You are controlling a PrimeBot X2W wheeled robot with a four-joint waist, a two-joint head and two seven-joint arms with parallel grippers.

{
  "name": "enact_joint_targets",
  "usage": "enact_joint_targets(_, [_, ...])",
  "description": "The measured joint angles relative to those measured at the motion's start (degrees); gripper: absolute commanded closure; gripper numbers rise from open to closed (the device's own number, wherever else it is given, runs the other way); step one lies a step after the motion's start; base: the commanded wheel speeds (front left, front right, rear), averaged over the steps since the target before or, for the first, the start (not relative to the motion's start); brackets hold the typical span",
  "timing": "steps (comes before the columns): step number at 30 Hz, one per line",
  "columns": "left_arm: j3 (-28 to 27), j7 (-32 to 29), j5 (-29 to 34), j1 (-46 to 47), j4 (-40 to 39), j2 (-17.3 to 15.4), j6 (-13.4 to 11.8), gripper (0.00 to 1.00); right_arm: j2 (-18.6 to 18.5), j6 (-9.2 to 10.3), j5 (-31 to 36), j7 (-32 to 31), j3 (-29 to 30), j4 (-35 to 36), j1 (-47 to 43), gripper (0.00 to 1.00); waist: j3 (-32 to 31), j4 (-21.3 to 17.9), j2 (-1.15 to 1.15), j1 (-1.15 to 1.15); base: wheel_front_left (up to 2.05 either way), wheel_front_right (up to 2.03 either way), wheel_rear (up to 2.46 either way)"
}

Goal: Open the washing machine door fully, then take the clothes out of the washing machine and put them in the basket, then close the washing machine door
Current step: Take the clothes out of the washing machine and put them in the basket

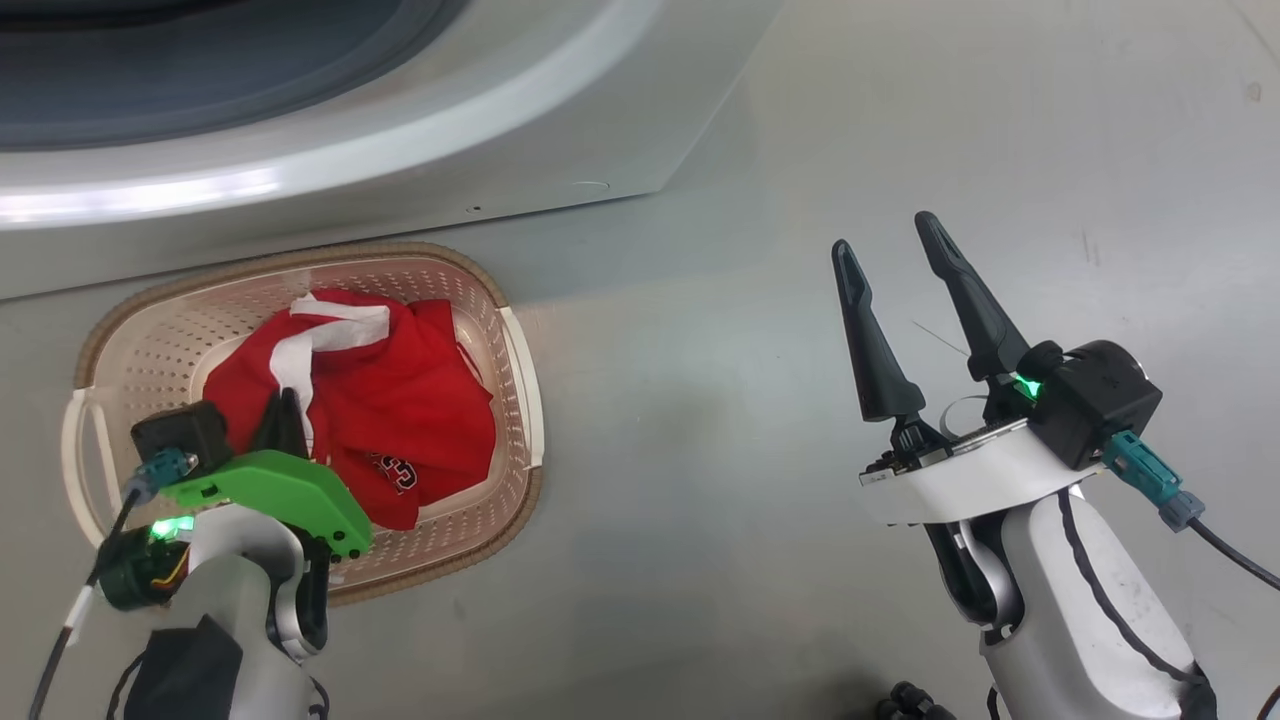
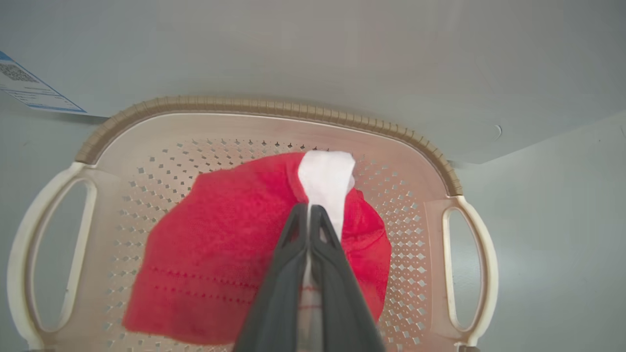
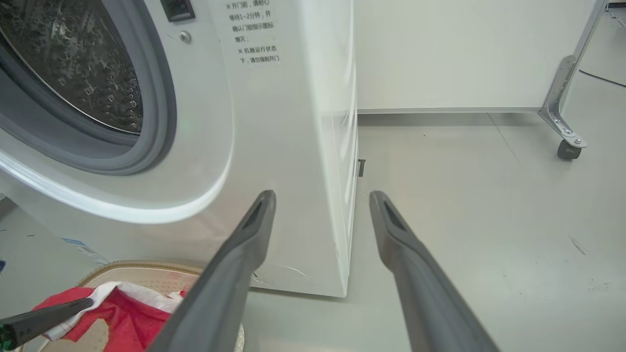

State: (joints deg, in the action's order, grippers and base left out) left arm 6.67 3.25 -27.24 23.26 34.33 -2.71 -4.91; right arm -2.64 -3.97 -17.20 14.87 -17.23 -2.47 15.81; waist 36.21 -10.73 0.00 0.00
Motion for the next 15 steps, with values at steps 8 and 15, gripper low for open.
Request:
enact_joint_targets(8, [-0.6,-0.7,-0.7,3.8,6.9,-0.1,1.3,1.00,0.0,0.01,-0.3,0.0,-0.1,-0.6,1.0,0.00,1.8,-0.9,0.00,0.00,0.00,0.00,0.00])
enact_joint_targets(15, [-0.8,-0.6,-2.0,6.2,11.1,-0.1,3.2,0.54,0.0,0.03,-0.3,0.0,0.1,-1.3,1.5,0.00,1.6,-0.7,0.00,0.00,0.00,0.00,0.00])
